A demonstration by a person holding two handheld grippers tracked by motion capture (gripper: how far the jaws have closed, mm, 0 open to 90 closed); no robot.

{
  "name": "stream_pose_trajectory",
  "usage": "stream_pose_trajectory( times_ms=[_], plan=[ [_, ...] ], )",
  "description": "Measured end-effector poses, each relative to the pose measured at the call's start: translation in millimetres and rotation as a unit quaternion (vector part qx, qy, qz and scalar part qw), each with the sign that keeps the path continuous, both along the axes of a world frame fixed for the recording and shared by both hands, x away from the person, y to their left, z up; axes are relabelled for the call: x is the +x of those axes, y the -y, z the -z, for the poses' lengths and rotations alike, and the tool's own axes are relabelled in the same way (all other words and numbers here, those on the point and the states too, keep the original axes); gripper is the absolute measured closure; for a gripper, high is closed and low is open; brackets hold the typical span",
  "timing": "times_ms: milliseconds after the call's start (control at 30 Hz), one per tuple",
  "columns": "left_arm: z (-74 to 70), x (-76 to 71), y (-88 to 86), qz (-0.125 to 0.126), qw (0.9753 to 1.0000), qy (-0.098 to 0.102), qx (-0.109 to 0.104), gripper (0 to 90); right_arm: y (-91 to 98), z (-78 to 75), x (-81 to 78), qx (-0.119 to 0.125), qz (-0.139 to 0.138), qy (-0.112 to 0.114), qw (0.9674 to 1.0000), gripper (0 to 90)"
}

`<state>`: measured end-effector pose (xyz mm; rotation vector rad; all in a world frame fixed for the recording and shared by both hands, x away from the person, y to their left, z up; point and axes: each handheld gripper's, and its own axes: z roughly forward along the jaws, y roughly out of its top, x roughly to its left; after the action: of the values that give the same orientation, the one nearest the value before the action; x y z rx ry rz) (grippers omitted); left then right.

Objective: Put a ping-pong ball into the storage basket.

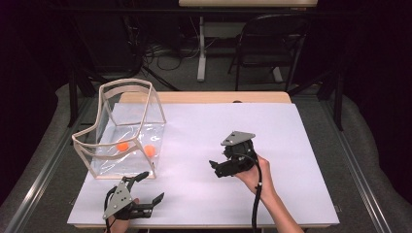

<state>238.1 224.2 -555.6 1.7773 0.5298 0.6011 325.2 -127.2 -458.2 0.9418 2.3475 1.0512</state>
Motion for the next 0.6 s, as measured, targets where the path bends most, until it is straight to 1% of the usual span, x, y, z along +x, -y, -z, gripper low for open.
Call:
stream_pose_trajectory(
  times_ms=[200, 300, 400, 500, 600],
  plan=[
    [0.0, 0.0, -0.1, 0.0, 1.0, 0.0, 0.0, 16.0, 12.6, 15.3, -4.8, 0.005, 0.011, -0.002, 0.9999, 5.4],
    [0.0, 0.1, 0.0, 0.0, 1.0, 0.0, 0.001, 16.0, 18.8, 21.5, -8.9, 0.011, 0.015, 0.005, 0.9998, 5.6],
    [-0.1, 0.0, 0.0, 0.0, 1.0, 0.0, 0.001, 16.0, 24.7, 27.2, -13.6, 0.014, 0.019, 0.016, 0.9996, 5.7],
    [0.1, 0.0, 0.4, 0.0, 1.0, -0.001, 0.001, 16.0, 30.4, 32.6, -18.2, 0.017, 0.023, 0.02, 0.9994, 5.7],
    [0.1, -0.1, 0.6, 0.0, 1.0, -0.001, 0.001, 16.0, 36.1, 38.3, -21.4, 0.017, 0.025, 0.018, 0.9994, 5.8]
  ],
)
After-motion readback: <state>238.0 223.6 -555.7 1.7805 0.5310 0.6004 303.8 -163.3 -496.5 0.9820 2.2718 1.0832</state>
